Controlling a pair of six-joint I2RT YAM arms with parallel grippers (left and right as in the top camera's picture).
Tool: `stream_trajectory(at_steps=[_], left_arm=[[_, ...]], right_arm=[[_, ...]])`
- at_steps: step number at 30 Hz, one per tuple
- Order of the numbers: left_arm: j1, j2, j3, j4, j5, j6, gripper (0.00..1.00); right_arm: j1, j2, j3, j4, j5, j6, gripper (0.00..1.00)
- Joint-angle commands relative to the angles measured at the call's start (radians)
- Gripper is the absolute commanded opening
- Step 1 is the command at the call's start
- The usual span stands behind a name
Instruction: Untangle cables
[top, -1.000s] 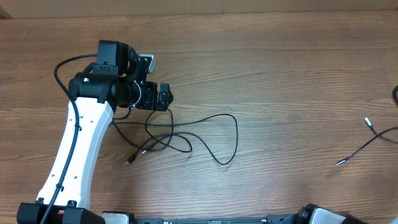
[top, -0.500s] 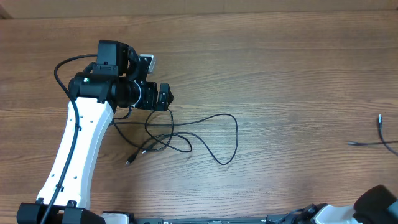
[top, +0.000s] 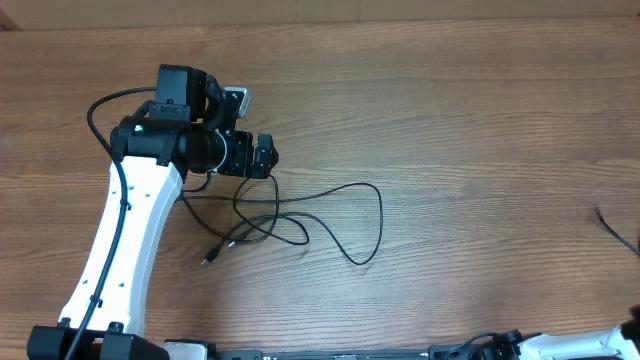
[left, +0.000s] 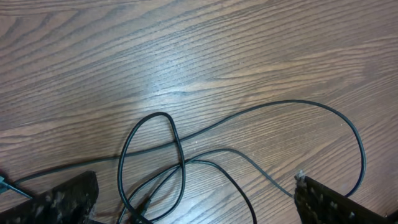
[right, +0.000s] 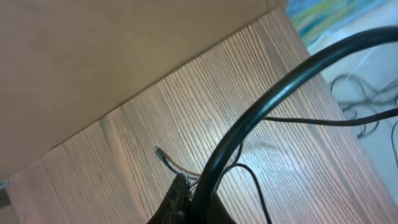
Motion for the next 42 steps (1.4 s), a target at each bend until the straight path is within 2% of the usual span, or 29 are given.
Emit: stream_trajectory(at_steps=[1,5,20,22,24,25,27,39,42], left_arm=[[0.009,0.006,0.019,0.001,-0.003,-0.009,1.00],[0.009,0.006,0.019,0.001,-0.003,-0.009,1.00],[0.009,0.006,0.019,0.001,-0.003,-0.009,1.00],[0.009,0.006,0.019,0.001,-0.003,-0.009,1.00],[0.009,0.006,0.019,0.001,-0.003,-0.009,1.00],[0.009,0.006,0.019,0.001,-0.003,-0.009,1.00],[0.009,0.006,0.019,0.001,-0.003,-0.009,1.00],[0.009,0.006,0.019,0.001,-0.003,-0.009,1.00],[0.009,0.006,0.019,0.001,-0.003,-0.009,1.00]], right_arm=[[-0.035,0.042,0.016,-0.013,-0.064,0.071,0.04],[-0.056,0.090,0.016,-0.055,-0.064,0.165,0.04],[-0.053,0.217,0.016,-0.036,-0.104,0.148,0.04],[-0.053,0.218,0.016,-0.030,-0.117,0.128,0.13],[-0.053,0.218,0.016,-0.019,-0.144,0.093,0.31],[-0.053,0.218,0.016,-0.018,-0.159,0.075,0.43],[-0.053,0.218,0.016,-0.013,-0.190,0.042,0.56],[-0.053,0.218,0.016,0.002,-0.366,-0.137,0.86],[-0.051,0.218,0.016,0.000,-0.452,-0.206,0.86]])
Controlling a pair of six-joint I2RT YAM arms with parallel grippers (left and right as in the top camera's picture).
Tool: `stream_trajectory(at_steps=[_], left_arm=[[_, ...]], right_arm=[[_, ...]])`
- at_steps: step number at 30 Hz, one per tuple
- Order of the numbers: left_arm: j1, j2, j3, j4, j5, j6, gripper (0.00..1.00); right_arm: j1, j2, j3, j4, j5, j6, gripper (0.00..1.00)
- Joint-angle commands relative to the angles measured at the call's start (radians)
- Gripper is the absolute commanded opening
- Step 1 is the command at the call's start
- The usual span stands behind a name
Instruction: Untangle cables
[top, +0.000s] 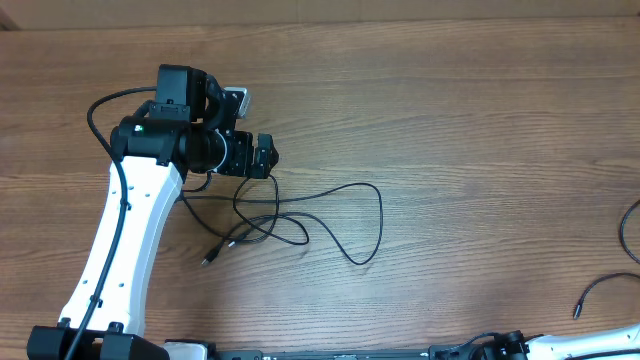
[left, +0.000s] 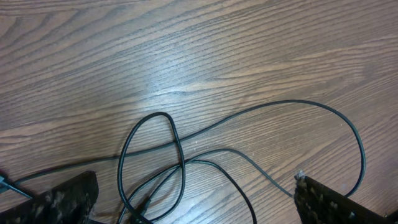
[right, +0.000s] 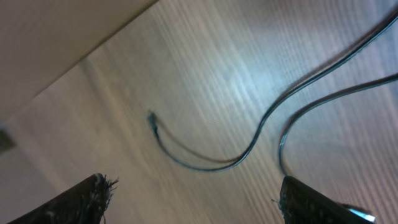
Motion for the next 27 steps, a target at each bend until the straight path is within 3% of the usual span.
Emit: stream_trajectory(at_steps=[1,11,27], left_arm=[[0.009,0.006,0.019,0.001,-0.003,-0.009,1.00],[0.009,0.006,0.019,0.001,-0.003,-0.009,1.00],[0.009,0.006,0.019,0.001,-0.003,-0.009,1.00]], right_arm=[[0.008,0.000,0.016,0.005,-0.110,-0.103,0.86],[0.111,-0.006,0.017,-0.003,-0.217,-0.256,0.88],[0.610,-0.008,0.017,-0.103,-0.181,-0.541,0.89]])
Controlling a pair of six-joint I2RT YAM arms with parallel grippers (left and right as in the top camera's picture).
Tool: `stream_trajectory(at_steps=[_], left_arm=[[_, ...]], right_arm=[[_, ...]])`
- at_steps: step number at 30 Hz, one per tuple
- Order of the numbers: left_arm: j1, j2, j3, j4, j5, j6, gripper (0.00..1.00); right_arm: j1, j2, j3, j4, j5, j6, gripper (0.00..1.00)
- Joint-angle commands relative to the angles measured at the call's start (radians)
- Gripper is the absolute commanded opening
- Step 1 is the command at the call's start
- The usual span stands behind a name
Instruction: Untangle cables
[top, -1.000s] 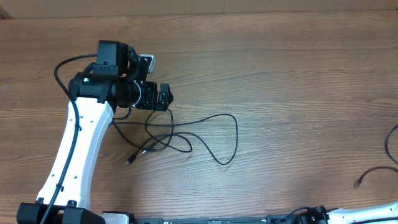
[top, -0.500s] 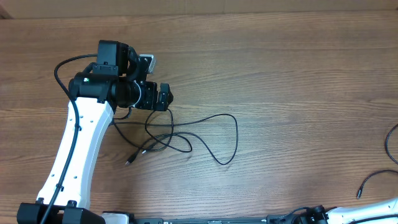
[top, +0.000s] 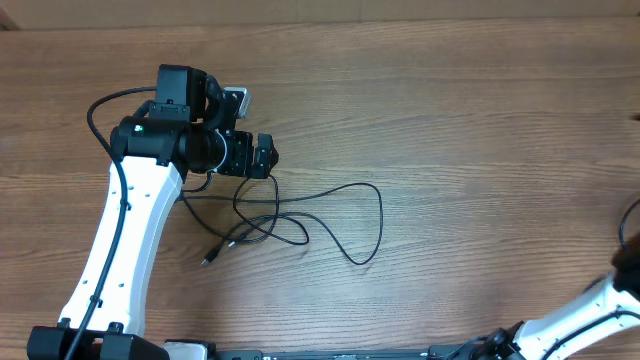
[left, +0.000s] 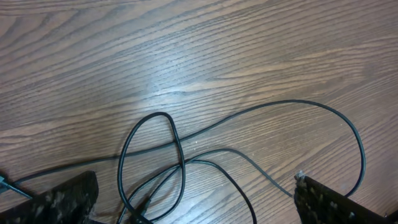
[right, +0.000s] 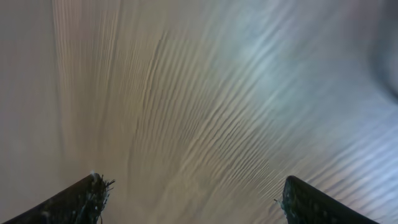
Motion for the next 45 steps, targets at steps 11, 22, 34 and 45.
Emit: stream_trajectory(at_steps=[11,22,34,45], left_arm=[[0.009,0.006,0.019,0.001,-0.003,-0.009,1.00],[0.009,0.006,0.019,0.001,-0.003,-0.009,1.00],[0.009,0.006,0.019,0.001,-0.004,-0.009,0.99],[0.009,0.006,0.019,0.001,-0.003,-0.009,1.00]], right_arm=[[0.385,-0.009,0.016,-0.131,0.074,-0.188,1.00],[0.656,-0.010,-0.080,-0.131,0.100,-0.194,1.00],[0.909,-0.010,-0.260,-0.126,0.106,-0.229,1.00],[1.098,-0.010,-0.308,-0.102,0.106,-0.246,1.00]])
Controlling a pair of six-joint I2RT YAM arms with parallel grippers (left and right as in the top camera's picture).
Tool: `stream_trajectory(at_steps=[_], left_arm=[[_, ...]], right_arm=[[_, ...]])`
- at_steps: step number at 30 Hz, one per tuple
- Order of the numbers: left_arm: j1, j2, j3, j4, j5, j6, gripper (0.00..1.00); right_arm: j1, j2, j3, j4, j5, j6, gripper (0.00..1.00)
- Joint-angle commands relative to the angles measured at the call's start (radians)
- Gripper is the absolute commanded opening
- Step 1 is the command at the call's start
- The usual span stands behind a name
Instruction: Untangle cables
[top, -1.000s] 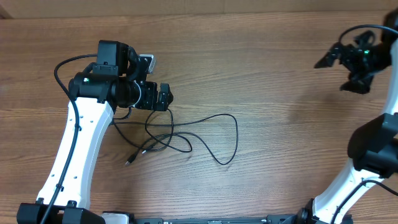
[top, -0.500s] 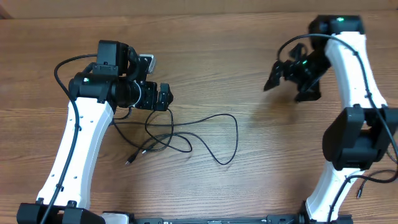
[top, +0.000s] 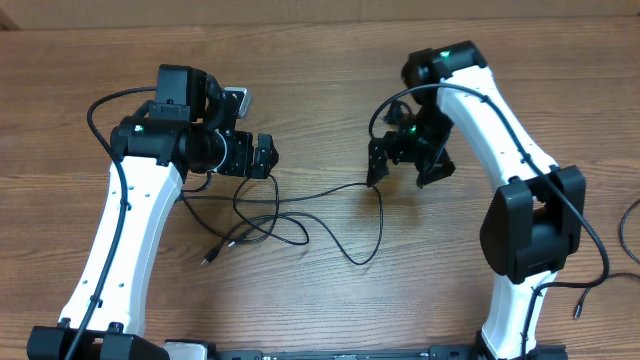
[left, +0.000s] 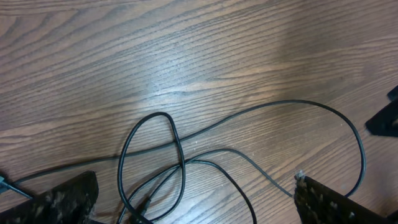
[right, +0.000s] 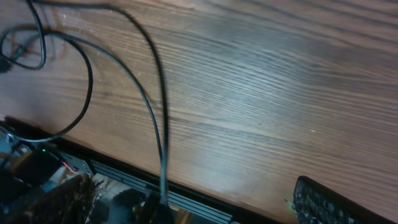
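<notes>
A thin black cable tangle (top: 270, 222) lies on the wooden table, with a wide loop (top: 379, 215) reaching right. In the left wrist view the small knot loop (left: 152, 155) sits between the open fingers. My left gripper (top: 258, 155) hovers open over the tangle's upper left, also seen at left gripper (left: 194, 186). My right gripper (top: 405, 165) hangs open above the top of the wide loop. In its own view the right gripper (right: 194, 186) holds nothing and the cable (right: 155, 93) runs beneath it.
A second black cable (top: 628, 232) curls at the table's right edge, with its plug end (top: 580, 305) near the front right. The right arm's white links (top: 500, 110) cross the right half of the table. A dark rail (right: 205, 199) runs along the table's front edge.
My right arm was at the table's far right corner, its gripper out of the overhead view. It now stands open over the wide loop's top. The left arm and tangle have not moved.
At first a black cable ran out from my right gripper's fingers off the table's right side. Then the gripper was open above a cable lying there. Later it showed only blurred wood. Now it is at the central tangle. My left gripper stayed open over the tangle throughout.
</notes>
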Motion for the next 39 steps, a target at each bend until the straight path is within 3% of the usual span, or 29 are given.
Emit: stream_trajectory(at_steps=[1,7,10,13,14,15,16,23,26,29,39], left_arm=[[0.009,0.006,0.019,0.001,-0.003,-0.009,1.00],[0.009,0.006,0.019,0.001,-0.004,-0.009,1.00],[0.009,0.006,0.019,0.001,-0.003,-0.009,1.00],[0.009,0.006,0.019,0.001,-0.003,-0.009,1.00],[0.009,0.006,0.019,0.001,-0.003,-0.009,1.00],[0.009,0.006,0.019,0.001,-0.003,-0.009,1.00],[0.009,0.006,0.019,0.001,-0.003,-0.009,1.00],[0.009,0.006,0.019,0.001,-0.003,-0.009,1.00],[0.009,0.006,0.019,0.001,-0.003,-0.009,1.00],[0.009,0.006,0.019,0.001,-0.003,-0.009,1.00],[0.009,0.006,0.019,0.001,-0.003,-0.009,1.00]], right_arm=[[0.040,-0.010,-0.037,0.023,0.002,-0.008,1.00],[0.071,-0.010,-0.181,0.119,-0.039,-0.008,0.99],[0.074,-0.010,-0.221,0.151,-0.048,-0.008,0.86],[0.074,-0.010,-0.238,0.181,-0.074,-0.008,0.53],[0.074,-0.010,-0.239,0.191,-0.083,-0.008,0.26],[0.073,-0.010,-0.239,0.195,-0.089,-0.008,0.08],[0.073,-0.010,-0.239,0.198,-0.091,-0.008,0.04],[0.065,-0.010,-0.198,0.163,-0.018,0.017,0.04],[0.049,-0.010,-0.105,0.105,0.158,0.140,0.04],[0.006,-0.010,0.141,-0.016,0.348,0.286,0.04],[-0.105,-0.042,0.682,-0.003,0.346,0.372,0.04]])
